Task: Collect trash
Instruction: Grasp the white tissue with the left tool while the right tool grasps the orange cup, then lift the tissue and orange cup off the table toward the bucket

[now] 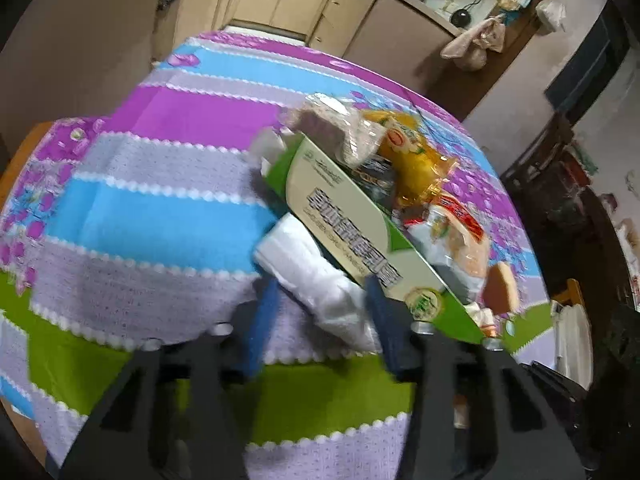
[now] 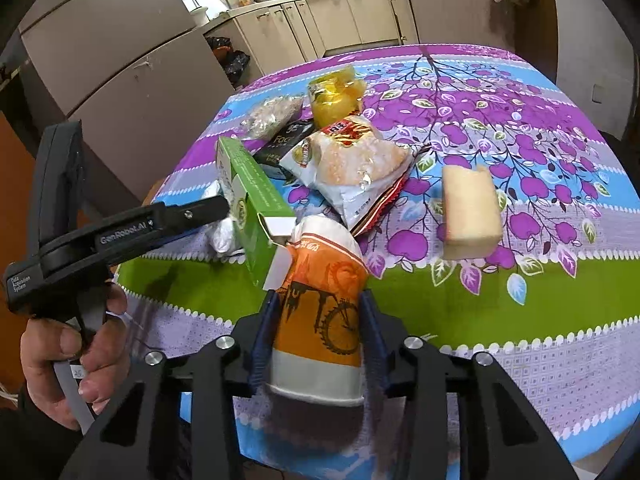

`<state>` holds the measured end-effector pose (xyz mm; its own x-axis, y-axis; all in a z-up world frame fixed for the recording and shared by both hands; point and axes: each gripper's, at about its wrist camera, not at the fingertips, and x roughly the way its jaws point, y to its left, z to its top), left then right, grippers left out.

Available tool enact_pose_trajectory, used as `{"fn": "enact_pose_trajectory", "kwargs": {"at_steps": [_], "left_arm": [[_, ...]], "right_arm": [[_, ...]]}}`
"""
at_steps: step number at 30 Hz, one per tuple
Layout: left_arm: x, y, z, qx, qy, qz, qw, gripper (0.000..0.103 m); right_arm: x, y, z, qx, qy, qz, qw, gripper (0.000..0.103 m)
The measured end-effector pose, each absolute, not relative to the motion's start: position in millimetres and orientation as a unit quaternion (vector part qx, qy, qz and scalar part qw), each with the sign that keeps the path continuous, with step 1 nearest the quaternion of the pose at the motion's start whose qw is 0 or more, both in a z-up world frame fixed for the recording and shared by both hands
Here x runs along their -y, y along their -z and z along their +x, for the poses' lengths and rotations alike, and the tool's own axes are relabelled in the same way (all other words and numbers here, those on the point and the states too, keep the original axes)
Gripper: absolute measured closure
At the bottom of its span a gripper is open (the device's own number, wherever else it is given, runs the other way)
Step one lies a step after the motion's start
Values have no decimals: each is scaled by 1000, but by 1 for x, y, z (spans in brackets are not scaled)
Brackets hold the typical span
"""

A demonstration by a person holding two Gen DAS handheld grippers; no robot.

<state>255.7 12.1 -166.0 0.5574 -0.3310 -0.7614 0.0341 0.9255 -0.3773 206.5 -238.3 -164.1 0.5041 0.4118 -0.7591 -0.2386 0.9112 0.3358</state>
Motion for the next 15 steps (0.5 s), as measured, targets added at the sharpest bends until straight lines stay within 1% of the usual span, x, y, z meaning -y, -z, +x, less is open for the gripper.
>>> {"fn": "enact_pose_trajectory", "kwargs": {"at_steps": [3,6,10,15], "left_arm": [[-11,163,250,-451,108,-154,872,72],[-16,158,243,-441,111,-149,878,75],[-23,150,237,-432,110,-146,883,77],[-22,136,225,-415,112,-135,893,77]], "right_arm": [[242,161,203,-452,-186,97,867,65],[247,156,199,-440,-184,106,873,66],[252,148,190,-424,-175,101,883,66],[250,137,176,-397,-150,70,903,66]]}}
